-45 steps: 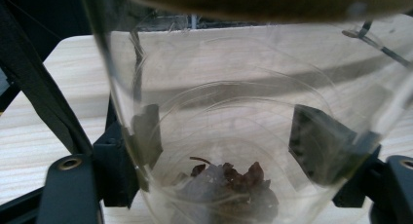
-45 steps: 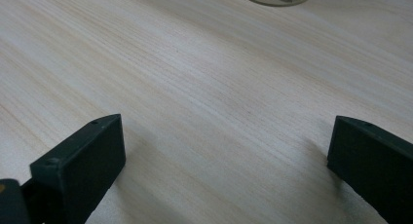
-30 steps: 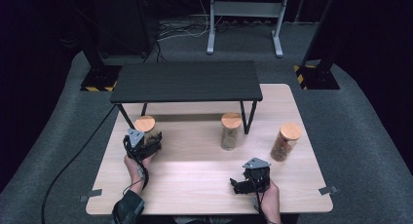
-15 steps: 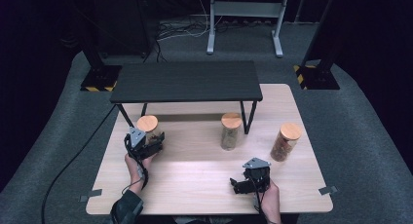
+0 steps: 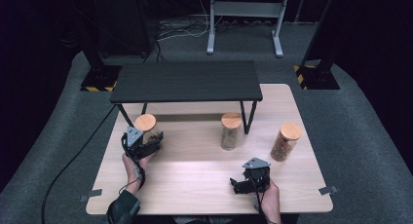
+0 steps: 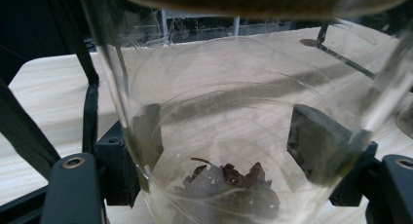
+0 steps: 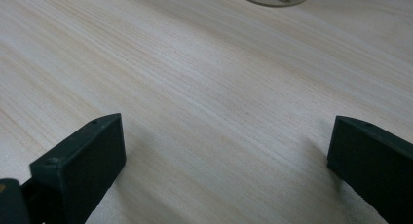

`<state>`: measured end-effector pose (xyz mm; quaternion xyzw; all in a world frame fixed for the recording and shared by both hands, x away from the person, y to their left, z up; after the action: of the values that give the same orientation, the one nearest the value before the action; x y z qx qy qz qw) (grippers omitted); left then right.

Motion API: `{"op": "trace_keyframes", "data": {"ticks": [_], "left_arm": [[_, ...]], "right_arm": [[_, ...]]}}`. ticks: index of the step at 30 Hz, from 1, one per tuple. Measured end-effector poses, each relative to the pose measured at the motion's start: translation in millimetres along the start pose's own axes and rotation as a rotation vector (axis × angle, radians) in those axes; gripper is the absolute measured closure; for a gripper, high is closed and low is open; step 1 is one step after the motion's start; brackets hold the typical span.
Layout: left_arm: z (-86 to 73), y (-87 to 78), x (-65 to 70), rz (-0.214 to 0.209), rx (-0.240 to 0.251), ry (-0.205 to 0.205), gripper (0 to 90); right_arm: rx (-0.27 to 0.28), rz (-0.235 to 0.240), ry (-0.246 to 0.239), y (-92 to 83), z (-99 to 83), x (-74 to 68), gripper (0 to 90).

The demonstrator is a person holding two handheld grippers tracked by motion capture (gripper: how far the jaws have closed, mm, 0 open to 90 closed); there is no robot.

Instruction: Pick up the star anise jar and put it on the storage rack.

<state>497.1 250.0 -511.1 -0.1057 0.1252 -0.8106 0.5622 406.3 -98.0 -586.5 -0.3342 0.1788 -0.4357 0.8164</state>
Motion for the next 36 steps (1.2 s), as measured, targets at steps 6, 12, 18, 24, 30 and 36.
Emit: {"op": "trace_keyframes", "data": {"ticks": [6,12,18,24,30,36], "left_arm": [[3.5,-3.1,-1.5,-0.011,-0.003,-0.003,24.9],[8.9,-6.5,-1.0,-0.026,0.006,-0.005,24.9],[14.9,-8.7,-1.2,-0.033,0.009,-0.002,24.9],[21.5,-11.9,-1.7,-0.038,0.016,0.004,24.9],[27.8,-16.1,-1.6,-0.045,0.02,0.012,25.0],[34.8,-19.6,-2.8,-0.055,0.022,0.01,24.9]], "right_arm": [[0.0,0.0,0.0,0.0,0.0,0.0,0.0],[0.0,0.0,0.001,0.1,0.0,0.0,0.0],[0.0,0.0,0.001,0.1,0.0,0.0,0.0],[0.0,-0.001,0.001,0.1,0.1,0.1,0.0],[0.0,0.0,0.001,0.1,0.1,0.1,0.0],[0.0,0.0,0.002,0.1,0.1,0.1,0.0]]}}
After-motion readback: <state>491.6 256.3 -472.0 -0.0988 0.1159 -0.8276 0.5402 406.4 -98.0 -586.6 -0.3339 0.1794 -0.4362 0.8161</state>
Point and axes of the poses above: each handheld gripper's, and its own axes: y roughly forward along the jaws, z roughly out of its top, x roughly to its right, the point moved 8 cm from there along y, roughly forward along the jaws
